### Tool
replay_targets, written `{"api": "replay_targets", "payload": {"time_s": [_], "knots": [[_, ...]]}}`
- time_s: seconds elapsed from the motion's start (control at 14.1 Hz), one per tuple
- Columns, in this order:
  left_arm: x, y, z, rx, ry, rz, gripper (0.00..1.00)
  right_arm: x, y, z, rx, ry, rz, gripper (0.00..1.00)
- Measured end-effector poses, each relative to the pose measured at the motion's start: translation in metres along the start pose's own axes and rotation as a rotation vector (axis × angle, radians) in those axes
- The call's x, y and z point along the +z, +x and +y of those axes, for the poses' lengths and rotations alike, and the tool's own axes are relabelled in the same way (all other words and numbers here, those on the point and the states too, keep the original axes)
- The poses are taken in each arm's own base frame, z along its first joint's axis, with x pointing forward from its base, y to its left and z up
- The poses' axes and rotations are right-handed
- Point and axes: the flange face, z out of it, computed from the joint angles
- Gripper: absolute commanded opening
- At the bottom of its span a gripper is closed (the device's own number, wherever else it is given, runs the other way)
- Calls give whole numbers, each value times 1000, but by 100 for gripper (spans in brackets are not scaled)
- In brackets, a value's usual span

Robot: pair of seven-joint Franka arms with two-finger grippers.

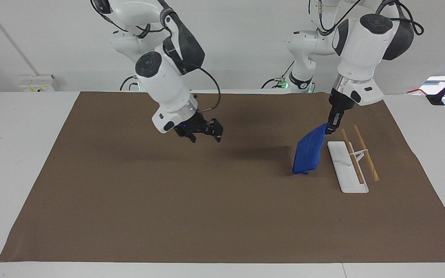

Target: Right arm passes towel to left arm to hang

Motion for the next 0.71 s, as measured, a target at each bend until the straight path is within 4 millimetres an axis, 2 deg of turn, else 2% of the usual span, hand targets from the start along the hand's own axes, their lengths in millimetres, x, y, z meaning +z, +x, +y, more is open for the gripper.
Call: {"api": "replay_targets", "payload": {"time_s": [0.14,0.28,0.5,0.71], "knots": [[2,35,-12,12,1,10,0,-27,12,55,-69,-107,31,100],[2,75,-28,14,-12,29,0,-61,11,96,-87,-190,44,100],[9,135,-62,-17,-14,55,0,-123,-14,127,-33,-256,33,100],[35,161,-94,1,15,50,0,-200,-45,140,5,-316,35,100]]}}
